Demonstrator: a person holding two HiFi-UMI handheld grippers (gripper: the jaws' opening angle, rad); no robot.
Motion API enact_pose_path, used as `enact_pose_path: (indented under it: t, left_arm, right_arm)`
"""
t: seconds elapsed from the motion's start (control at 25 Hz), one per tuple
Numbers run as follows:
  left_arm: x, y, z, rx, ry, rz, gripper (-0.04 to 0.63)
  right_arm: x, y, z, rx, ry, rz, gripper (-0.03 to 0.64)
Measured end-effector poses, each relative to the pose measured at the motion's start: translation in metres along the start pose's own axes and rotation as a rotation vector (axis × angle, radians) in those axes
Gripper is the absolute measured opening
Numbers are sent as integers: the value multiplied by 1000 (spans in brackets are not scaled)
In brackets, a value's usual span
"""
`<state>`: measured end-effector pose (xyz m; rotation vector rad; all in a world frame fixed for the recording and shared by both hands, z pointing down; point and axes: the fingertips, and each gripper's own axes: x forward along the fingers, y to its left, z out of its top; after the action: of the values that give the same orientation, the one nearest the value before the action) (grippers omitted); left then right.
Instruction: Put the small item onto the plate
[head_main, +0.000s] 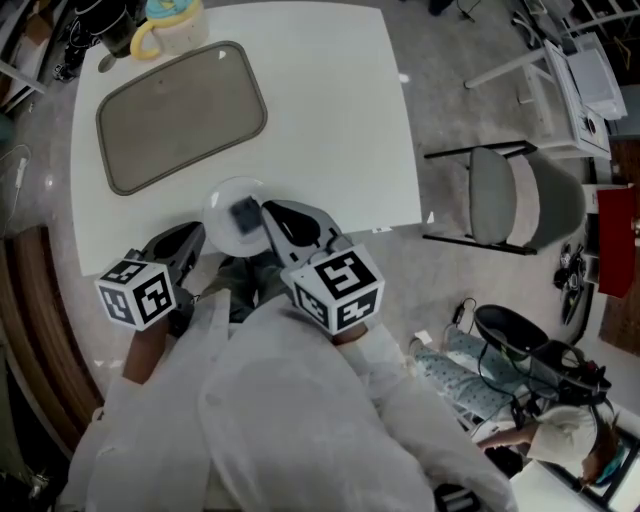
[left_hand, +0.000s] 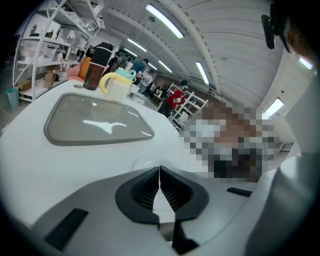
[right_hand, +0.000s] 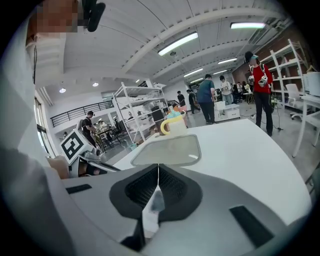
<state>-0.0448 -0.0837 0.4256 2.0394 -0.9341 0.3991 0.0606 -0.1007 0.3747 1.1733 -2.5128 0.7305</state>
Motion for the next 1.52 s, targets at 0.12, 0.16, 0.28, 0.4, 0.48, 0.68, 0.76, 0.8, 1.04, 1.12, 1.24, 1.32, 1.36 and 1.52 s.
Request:
enact_pose_path:
  t: [0.12, 0.16, 0.28, 0.4, 0.48, 0.68, 0.76, 0.8, 1.04, 1.12, 1.24, 1.32, 1.36, 1.52]
  left_arm:
    - [2, 8, -2, -20, 25, 9, 15]
    - [3, 11, -4, -27, 31, 11, 15]
    - [3, 17, -10, -47, 45, 29, 15]
    - [1, 26, -16, -79, 50, 48, 15]
    - [2, 30, -19, -103, 55, 47, 15]
    - [3, 34, -32, -123, 89, 56, 15]
    - [5, 34, -38, -134, 105, 53, 15]
    - [6, 35, -41, -139, 114, 53, 15]
    - [14, 32, -54, -178, 151, 46, 17]
    - [17, 32, -57, -194, 157, 40, 17]
    - [19, 35, -62, -208, 166, 40, 17]
    - [20, 37, -66, -211, 169, 41, 17]
    - [20, 38, -68, -211, 170, 40, 17]
    - [20, 39, -71, -211, 175, 36, 17]
  right_arm:
    - [4, -6, -2, 9, 12, -3, 17]
    - [6, -7, -4, 14, 17, -3, 17]
    - [9, -9, -9, 29, 32, -4, 17]
    - [12, -9, -14, 45, 45, -8, 17]
    - [14, -11, -17, 49, 53, -14, 17]
    - [12, -17, -28, 74, 80, -28, 17]
    - [12, -18, -33, 83, 93, -29, 17]
    - [12, -19, -36, 87, 100, -27, 17]
    - [14, -20, -52, 107, 146, -11, 17]
    - [15, -21, -56, 108, 155, -9, 17]
    - [16, -23, -63, 97, 171, -14, 17]
    - [16, -24, -69, 95, 185, -16, 17]
    - [16, -23, -73, 95, 193, -15, 17]
    - [16, -22, -83, 107, 216, -6, 17]
